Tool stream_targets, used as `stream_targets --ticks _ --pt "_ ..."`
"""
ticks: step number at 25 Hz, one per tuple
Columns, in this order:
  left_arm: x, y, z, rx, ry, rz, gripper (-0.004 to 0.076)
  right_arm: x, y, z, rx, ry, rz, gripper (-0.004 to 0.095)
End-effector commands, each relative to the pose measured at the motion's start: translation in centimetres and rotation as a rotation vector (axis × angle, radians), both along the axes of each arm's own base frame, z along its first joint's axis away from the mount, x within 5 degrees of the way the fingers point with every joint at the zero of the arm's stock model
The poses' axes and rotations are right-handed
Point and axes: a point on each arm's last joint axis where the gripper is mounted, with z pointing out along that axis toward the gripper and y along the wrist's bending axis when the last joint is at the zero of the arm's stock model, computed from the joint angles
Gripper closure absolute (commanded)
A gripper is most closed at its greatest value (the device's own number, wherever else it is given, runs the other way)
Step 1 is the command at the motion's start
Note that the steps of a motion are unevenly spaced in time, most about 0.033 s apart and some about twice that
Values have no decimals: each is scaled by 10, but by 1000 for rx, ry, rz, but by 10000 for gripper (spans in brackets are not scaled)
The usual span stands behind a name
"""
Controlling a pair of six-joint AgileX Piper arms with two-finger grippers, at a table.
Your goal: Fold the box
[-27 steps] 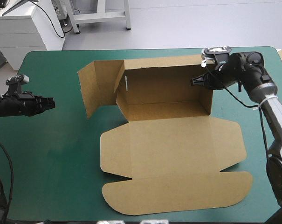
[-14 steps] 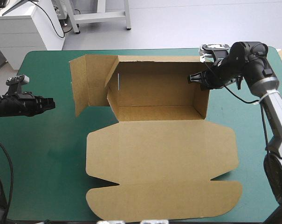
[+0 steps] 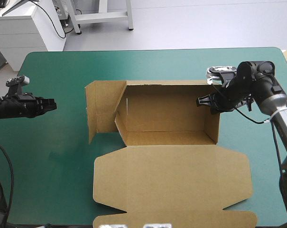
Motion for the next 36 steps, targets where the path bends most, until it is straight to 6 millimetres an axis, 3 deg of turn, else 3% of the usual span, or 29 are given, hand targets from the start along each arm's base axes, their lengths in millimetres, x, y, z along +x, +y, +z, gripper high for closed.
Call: stream_targets --ticks 1,5,11,22,25,26,27,28,30,32,36 --pt "-4 -5 23 -39 -80 7 731 14 1 1 13 -86 5 923" --pt "-4 -6 23 -42 -73 -2 731 32 3 -14 16 -131 -6 923" --pt "-5 -6 23 -44 -73 -7 731 50 5 -17 21 -249 -16 923" --pt "-8 -10 23 -58 -58 -61 731 60 6 -23 22 -300 -3 910" --pt "-8 -10 23 -51 -64 -70 731 61 7 -17 37 -311 -9 749" --pt "-8 -10 23 -51 -64 -70 732 62 8 -10 41 -322 -8 602" --pt "-8 -10 23 -49 -66 -67 731 62 8 -7 42 -326 -6 534" --pt "-8 -10 23 -48 -65 -68 731 63 8 4 42 -346 -2 371" --pt "-8 -10 22 -47 -64 -68 731 60 8 21 48 -329 12 219" --pt "-8 -10 22 -47 -64 -68 731 54 8 31 50 -274 6 190" --pt "-8 -10 22 -47 -64 -68 731 48 3 32 -7 -209 -10 189"
